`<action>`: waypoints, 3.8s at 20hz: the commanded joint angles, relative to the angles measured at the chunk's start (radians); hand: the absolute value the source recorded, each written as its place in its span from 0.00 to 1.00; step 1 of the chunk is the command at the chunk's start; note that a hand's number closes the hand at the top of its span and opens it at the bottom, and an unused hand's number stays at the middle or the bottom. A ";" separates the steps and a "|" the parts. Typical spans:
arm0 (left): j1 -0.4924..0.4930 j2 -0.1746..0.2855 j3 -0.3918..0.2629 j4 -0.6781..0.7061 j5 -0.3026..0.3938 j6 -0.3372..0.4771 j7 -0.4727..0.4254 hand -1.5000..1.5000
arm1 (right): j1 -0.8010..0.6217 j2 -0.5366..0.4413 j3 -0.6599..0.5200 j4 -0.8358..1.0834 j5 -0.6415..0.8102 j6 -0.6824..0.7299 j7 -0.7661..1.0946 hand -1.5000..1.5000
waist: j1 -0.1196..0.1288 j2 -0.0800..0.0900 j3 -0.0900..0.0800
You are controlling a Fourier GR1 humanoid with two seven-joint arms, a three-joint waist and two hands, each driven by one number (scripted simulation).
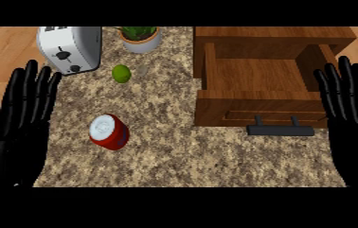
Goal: Pick up the can, place it into the drawer and close the drawer
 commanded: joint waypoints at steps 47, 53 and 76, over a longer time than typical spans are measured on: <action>-0.110 0.206 0.167 0.493 0.322 -0.766 0.112 0.00 | 0.268 0.023 -0.193 0.068 -0.040 0.147 -0.001 0.00 | -0.020 0.019 -0.001; -0.029 0.134 0.138 0.566 0.051 -0.758 -0.122 0.00 | 0.275 0.019 -0.219 0.044 -0.053 0.157 0.016 0.00 | -0.019 0.019 -0.001; -0.178 0.293 0.137 1.157 -0.211 -0.722 -0.670 0.00 | 0.262 0.060 -0.213 0.003 -0.009 0.163 0.053 0.00 | -0.024 0.020 -0.002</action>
